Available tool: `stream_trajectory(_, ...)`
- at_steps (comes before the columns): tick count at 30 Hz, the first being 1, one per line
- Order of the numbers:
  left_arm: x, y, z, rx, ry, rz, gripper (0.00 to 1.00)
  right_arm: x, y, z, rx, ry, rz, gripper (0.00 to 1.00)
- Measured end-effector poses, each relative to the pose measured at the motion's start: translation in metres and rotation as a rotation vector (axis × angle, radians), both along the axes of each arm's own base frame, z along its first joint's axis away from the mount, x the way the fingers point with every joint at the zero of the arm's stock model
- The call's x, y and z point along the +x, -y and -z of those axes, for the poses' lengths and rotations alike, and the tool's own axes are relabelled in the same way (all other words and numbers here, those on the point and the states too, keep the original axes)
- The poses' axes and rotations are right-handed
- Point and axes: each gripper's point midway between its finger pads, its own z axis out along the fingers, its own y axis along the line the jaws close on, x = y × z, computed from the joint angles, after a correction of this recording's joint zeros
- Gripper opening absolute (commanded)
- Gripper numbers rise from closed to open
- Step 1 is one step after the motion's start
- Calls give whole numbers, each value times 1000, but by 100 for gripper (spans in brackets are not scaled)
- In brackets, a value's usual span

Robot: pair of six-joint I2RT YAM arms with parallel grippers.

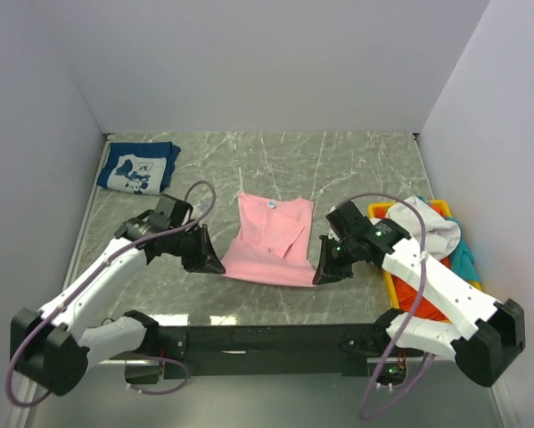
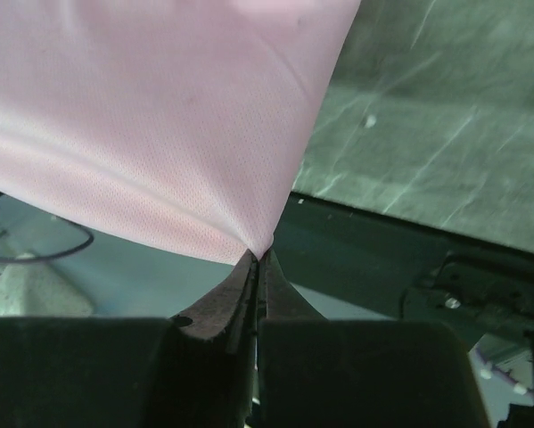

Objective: Fold and stack the t-shirts
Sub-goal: Fold the tshirt

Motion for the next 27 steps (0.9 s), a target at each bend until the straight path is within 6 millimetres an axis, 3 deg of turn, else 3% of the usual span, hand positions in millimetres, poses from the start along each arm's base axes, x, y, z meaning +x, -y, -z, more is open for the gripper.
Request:
stream_trajectory(5,-18,0,-20,-61,-13,-11,1,-12,-1,-13,44,-6,46,0)
stream_trajectory(9,-13,4,-16,-50,-63,-7,0,-7,0,-12,18,-18,76,0)
stream_trajectory(16,24,12,-1,0,-101,16,0,17,2,-1,-63,-33,107,0)
stream_trajectory(27,87,15,9,-12,-79,5,0,85,5,-1,-106,-1,122,0)
